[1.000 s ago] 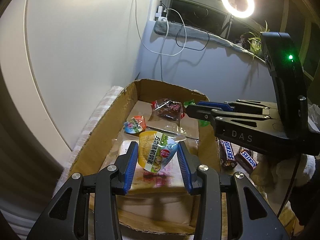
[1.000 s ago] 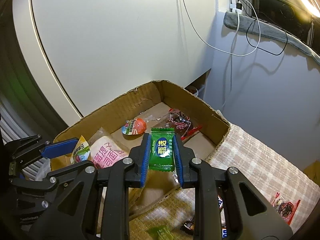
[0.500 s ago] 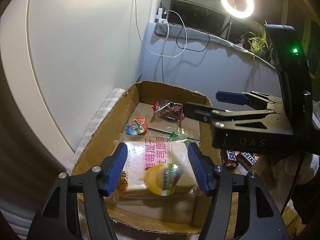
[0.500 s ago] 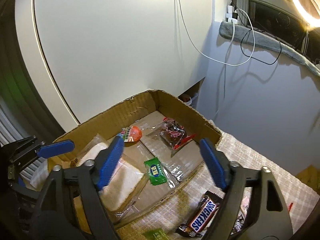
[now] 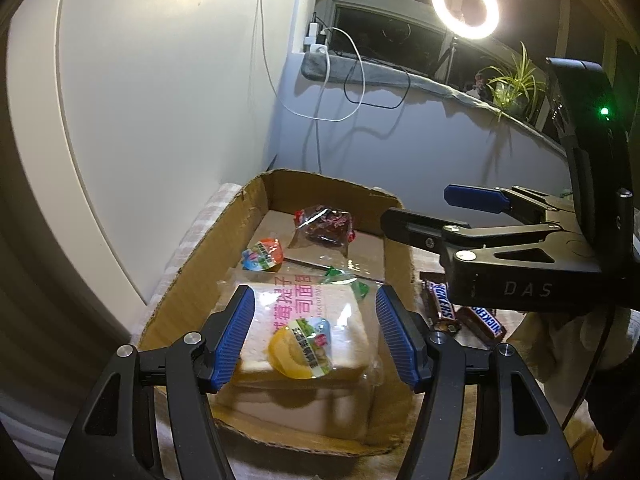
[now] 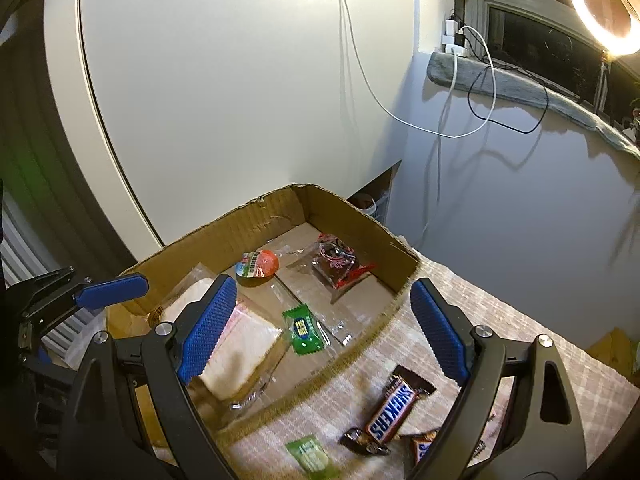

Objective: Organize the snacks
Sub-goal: 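Move both tools back over the remaining snacks on the table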

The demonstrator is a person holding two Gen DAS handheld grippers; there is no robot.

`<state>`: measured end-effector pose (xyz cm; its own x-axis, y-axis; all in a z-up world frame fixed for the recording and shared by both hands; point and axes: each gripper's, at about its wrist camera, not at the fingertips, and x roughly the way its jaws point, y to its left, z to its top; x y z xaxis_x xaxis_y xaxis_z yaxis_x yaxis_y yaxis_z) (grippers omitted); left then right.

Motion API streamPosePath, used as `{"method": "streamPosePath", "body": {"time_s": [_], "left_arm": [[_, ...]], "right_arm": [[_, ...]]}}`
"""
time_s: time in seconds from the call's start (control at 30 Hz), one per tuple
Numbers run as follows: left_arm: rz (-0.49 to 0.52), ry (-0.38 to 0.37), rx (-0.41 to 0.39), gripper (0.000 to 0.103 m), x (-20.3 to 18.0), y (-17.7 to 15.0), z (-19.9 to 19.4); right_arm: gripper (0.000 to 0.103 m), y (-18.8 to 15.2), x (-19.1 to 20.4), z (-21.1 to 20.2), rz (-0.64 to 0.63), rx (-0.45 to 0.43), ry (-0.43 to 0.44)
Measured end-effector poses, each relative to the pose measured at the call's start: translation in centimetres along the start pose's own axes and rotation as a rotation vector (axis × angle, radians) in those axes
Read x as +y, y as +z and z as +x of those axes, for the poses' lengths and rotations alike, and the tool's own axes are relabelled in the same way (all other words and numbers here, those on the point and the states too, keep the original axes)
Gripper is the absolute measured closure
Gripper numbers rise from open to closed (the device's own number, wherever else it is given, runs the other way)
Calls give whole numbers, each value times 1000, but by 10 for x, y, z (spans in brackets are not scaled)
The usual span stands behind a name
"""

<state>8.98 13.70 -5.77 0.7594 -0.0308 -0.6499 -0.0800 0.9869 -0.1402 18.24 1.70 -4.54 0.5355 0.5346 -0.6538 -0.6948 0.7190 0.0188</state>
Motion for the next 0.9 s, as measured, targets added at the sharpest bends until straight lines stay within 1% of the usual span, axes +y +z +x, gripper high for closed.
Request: {"method": "streamPosePath", "body": {"time_s": [0.17,0.43,0.6,0.77,0.83,0.9], "left_arm": [[8,-17,-7,40,-9,-3,-7],[35,-66,-1,40,-35,-13,-13],[50,-105,12,40,-54,-20,-14],[71,-140,37,41,-74,-31,-11],[77,-156,52,46,-81,-36,-9],[84,-168,67,48,-88,-42,-7]], "right_arm": [[12,-9,-10,-23,8,-10,-10],[12,-38,-42,-69,66,-22,-37],[12,-64,-65,-95,104,-13,-69],[12,-93,-83,-110,151,16,-84],[12,-107,-87,-113,161,36,-84],[12,-120,-89,-114,166,54,-86]]}}
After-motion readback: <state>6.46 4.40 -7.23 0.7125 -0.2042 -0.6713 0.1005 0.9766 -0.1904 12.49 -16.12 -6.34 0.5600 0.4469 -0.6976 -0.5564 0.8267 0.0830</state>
